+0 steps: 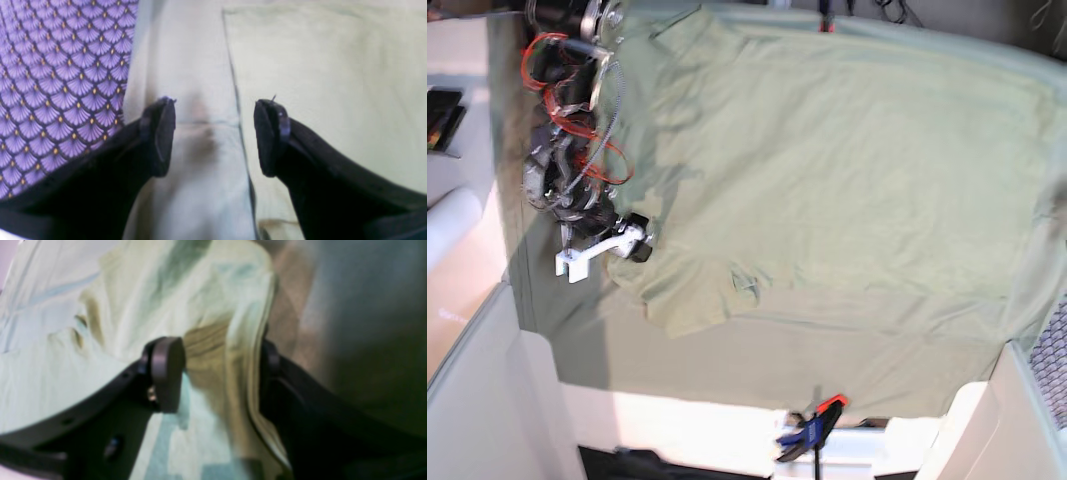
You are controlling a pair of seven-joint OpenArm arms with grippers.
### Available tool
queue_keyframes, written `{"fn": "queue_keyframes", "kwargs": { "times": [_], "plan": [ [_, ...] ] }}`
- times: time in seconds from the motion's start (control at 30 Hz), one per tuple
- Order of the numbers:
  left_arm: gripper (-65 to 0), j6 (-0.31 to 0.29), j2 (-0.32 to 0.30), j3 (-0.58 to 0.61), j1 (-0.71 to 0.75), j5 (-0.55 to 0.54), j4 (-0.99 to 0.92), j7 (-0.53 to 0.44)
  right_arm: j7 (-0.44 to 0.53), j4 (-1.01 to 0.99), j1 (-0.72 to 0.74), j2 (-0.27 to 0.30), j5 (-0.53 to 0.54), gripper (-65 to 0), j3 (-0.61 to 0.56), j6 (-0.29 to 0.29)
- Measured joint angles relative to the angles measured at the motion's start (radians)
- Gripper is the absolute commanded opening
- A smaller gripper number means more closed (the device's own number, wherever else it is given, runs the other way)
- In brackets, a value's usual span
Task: Fold the T-shirt properly
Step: 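Reposition both grippers to grasp the shirt's side edge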
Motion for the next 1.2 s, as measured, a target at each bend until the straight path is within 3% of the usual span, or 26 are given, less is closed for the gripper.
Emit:
{"fn": "queue_keyframes", "kwargs": {
  "times": [0.1,0.23,0.47,1.07,1.13,1.2],
  "plan": [
    [-24.2,0.005,0.019,0.138,-0.169,0.062,-0.150,-0.071,0.001,0.000,0.000,0.000,0.000,-33.4,0.000,0.004],
    [-24.3,0.117,0.067,0.278,-0.396,0.156,-0.395,-0.150,0.001,0.001,0.000,0.000,0.000,-33.4,0.000,0.009],
    [-24.3,0.123,0.192,0.419,-0.596,0.196,-0.707,-0.192,0.001,0.001,-0.001,0.000,0.001,-33.4,0.000,0.004],
    [-24.5,0.123,0.286,0.422,-0.630,0.189,-0.756,-0.217,0.001,0.002,-0.002,0.000,0.003,-33.4,0.000,0.003],
    [-28.3,0.119,0.288,0.422,-0.634,0.189,-0.756,-0.215,0.001,0.001,-0.002,0.000,0.003,-33.4,0.000,0.003],
    [-40.1,0.100,0.290,0.422,-0.634,0.182,-0.756,-0.209,0.001,0.002,-0.002,0.000,0.003,-33.4,0.000,0.003]
  ]
}}
